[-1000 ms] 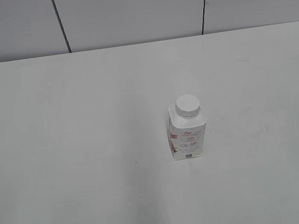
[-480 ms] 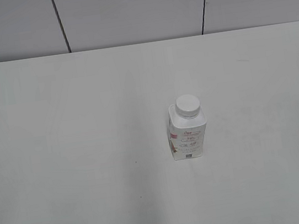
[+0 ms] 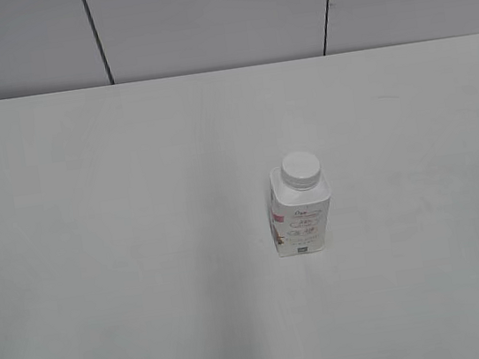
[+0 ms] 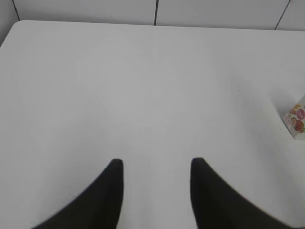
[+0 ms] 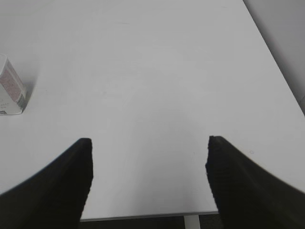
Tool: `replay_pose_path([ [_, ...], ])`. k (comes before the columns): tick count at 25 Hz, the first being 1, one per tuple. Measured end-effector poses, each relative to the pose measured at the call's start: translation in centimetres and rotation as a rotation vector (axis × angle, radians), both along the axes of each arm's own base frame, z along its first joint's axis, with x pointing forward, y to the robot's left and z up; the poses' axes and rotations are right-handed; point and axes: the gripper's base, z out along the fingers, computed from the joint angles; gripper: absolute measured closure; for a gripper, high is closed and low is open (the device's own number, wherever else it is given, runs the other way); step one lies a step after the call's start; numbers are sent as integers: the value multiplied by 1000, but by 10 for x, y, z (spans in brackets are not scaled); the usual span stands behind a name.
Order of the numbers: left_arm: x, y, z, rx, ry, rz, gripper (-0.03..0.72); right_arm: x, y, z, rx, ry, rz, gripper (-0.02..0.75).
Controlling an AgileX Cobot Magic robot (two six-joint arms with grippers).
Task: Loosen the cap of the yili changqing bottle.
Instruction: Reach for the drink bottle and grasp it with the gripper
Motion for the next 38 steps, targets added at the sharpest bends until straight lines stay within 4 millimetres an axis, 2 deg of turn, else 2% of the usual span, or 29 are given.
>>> replay_pose_path([
  [4, 0, 0, 0, 0, -2, 0, 231, 0, 0, 0, 0, 0, 0, 153],
  [7, 0, 0, 0, 2, -3, 2, 168, 0, 0, 0, 0, 0, 0, 153],
  [16, 0, 2, 5, 19, -39, 15, 154, 0, 0, 0, 0, 0, 0, 153],
  [22, 9, 4, 25, 41, -312, 37, 171, 0, 0, 0, 0, 0, 0, 153],
  [26, 28, 5, 20, 41, -402, 41, 186, 0, 0, 0, 0, 0, 0, 153],
  [35, 96, 3, -25, 49, -432, -10, 189, 0, 0, 0, 0, 0, 0, 153],
  [38, 111, -1, -27, 81, -445, -49, 193, 0, 0, 0, 0, 0, 0, 153],
])
